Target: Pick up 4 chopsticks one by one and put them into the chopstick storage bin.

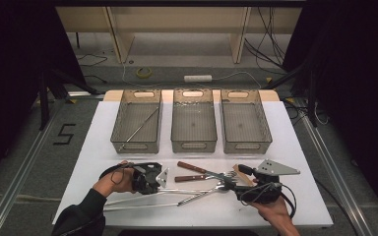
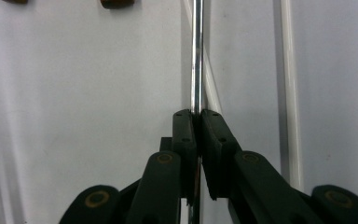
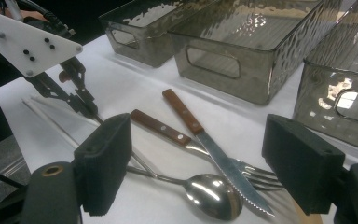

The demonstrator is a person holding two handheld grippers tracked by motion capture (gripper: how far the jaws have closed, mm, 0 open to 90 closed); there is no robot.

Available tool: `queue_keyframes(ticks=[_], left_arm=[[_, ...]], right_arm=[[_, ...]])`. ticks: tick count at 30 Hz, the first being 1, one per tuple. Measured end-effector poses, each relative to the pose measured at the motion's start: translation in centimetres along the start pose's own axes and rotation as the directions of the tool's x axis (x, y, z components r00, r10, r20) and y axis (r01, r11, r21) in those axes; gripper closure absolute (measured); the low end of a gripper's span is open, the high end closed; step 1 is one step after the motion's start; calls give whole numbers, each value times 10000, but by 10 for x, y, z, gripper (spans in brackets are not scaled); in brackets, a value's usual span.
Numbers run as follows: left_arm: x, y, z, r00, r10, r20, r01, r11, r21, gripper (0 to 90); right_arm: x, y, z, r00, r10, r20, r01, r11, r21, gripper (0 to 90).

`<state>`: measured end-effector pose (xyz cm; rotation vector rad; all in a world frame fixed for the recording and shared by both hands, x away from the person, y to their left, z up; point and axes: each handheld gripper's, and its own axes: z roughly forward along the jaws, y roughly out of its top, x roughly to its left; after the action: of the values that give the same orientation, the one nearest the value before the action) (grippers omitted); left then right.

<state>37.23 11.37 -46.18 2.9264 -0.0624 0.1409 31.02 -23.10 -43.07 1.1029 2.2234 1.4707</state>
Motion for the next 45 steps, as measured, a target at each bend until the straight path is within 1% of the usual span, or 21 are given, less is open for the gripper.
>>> queue_keyframes(ticks=[6,8,12,18,22,24,26,27,28,29,30,32,33,34,35,36,37,40,42,43,45], left_arm=[[1,0,-3,10000,-58,0,58,9999,-145,841],[0,0,-7,10000,-24,-52,23,9996,-278,842],[1,0,-20,9993,-212,-315,188,9970,-745,843],[1,2,-36,9944,-767,-725,672,9900,-1243,844],[3,4,-44,9857,-1348,-1010,1164,9786,-1696,843],[6,3,-47,9759,-1892,-1090,1653,9663,-1972,843],[9,0,-49,9580,-2638,-1122,2316,9430,-2390,843],[11,-2,-51,9522,-2839,-1129,2496,9359,-2486,843],[12,-3,-52,9450,-3072,-1123,2696,9260,-2645,843],[13,-4,-53,9367,-3337,-1056,2935,9133,-2824,843],[15,-6,-54,9280,-3621,-878,3207,8962,-3064,842],[17,-9,-56,9174,-3933,-612,3507,8715,-3427,842],[18,-11,-57,9087,-4134,-584,3695,8614,-3484,842],[19,-12,-58,9026,-4269,-556,3827,8548,-3506,842],[20,-13,-59,8959,-4411,-521,3949,8448,-3612,842],[21,-14,-60,8880,-4583,-379,4126,8305,-3742,842],[21,-15,-61,8804,-4731,-310,4265,8187,-3845,842],[24,-18,-64,8588,-5111,-354,4571,7956,-3975,842],[26,-22,-66,8426,-5377,-313,4800,7760,-4093,842],[27,-23,-67,8320,-5536,-344,4914,7645,-4172,842],[29,-27,-69,8149,-5784,-371,5101,7460,-4281,843]], right_arm=[[0,0,0,10000,56,-15,-56,10000,6,252],[-1,0,0,10000,63,-13,-63,10000,6,252],[-2,0,0,9999,124,3,-124,9999,-26,252],[-3,0,0,9999,169,6,-169,9999,-25,252],[-3,0,-1,9998,185,-18,-185,9998,-17,252],[-3,0,-1,9998,220,-3,-220,9997,-45,252],[-3,0,-1,9997,248,4,-248,9997,-86,252],[-4,0,-1,9997,224,4,-224,9997,-119,252],[-4,0,-2,9998,223,5,-223,9997,-136,252],[-4,0,-2,9997,232,0,-232,9996,-141,252],[-4,0,-2,9997,237,-1,-237,9996,-143,252],[-4,0,-2,9997,248,-12,-248,9996,-139,252],[-4,0,-1,9997,249,-3,-249,9996,-134,252],[-4,0,-2,9997,248,-1,-248,9996,-144,252],[-4,0,-2,9997,261,-10,-261,9995,-162,252],[-4,0,-2,9997,255,-14,-256,9995,-168,252],[-4,0,-2,9997,262,-11,-262,9995,-157,252],[-5,0,-2,9996,280,-17,-281,9995,-147,252],[-5,-1,-2,9995,309,-19,-309,9994,-151,252],[-5,-1,-2,9995,304,-26,-305,9994,-154,252],[-5,-1,-2,9995,328,-13,-328,9993,-171,252]])
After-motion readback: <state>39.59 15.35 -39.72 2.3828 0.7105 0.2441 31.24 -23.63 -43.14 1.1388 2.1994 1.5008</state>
